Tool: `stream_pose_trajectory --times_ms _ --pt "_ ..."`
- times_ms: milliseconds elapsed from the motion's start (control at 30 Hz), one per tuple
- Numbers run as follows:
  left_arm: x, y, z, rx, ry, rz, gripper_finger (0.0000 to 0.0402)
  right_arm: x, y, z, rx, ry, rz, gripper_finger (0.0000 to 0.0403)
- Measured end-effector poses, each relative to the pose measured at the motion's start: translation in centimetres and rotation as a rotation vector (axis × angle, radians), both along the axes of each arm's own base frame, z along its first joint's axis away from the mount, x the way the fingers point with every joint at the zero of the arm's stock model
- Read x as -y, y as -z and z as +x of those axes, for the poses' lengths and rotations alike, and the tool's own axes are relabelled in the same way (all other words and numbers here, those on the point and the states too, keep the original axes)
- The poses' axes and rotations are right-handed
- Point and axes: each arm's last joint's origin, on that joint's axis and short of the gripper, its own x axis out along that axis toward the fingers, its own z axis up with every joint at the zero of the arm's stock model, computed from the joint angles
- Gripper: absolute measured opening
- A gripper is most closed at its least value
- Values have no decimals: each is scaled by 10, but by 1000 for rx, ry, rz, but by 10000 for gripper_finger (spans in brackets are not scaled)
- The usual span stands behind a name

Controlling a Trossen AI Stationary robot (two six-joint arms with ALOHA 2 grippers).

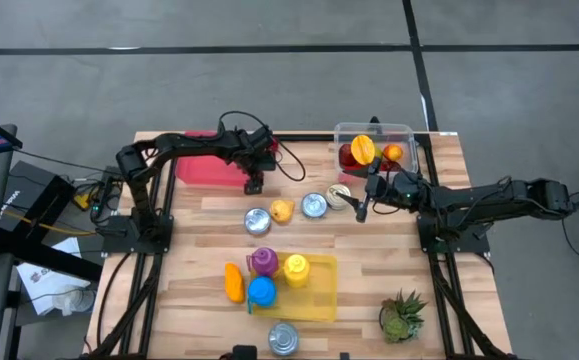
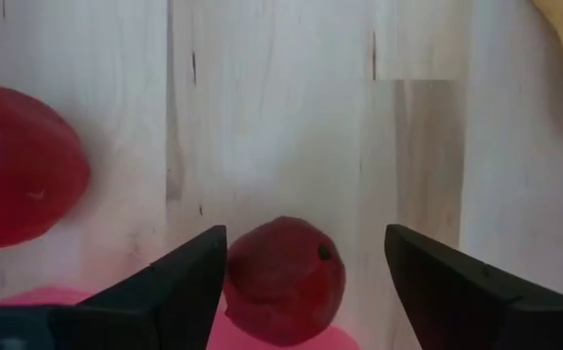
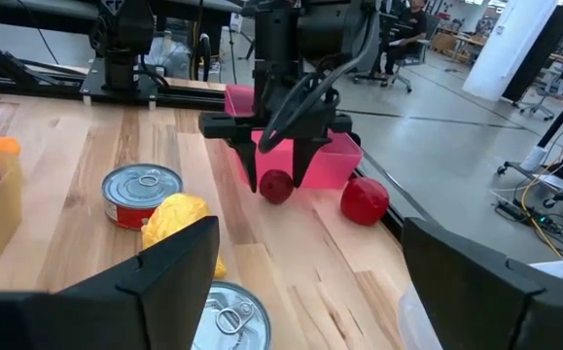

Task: Pick & Place Food Item
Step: Put the pomegranate into the transparent bin

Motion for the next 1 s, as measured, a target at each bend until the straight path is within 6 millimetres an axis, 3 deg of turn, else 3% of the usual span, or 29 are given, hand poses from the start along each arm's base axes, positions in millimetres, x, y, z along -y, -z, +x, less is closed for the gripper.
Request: stream_pose_trajectory --times_ms 233,567,833,1000 --pt "5 -1 -3 -88 -22 65 274 0 1 0 -9 -1 -3 312" --pt "1 14 0 -106 -16 48 269 0 1 0 -10 0 -3 312" --pt "3 14 2 -104 -10 52 181 1 2 -1 -19 6 4 312" --pt "5 9 5 -82 -29 85 175 1 2 -1 -18 6 6 312"
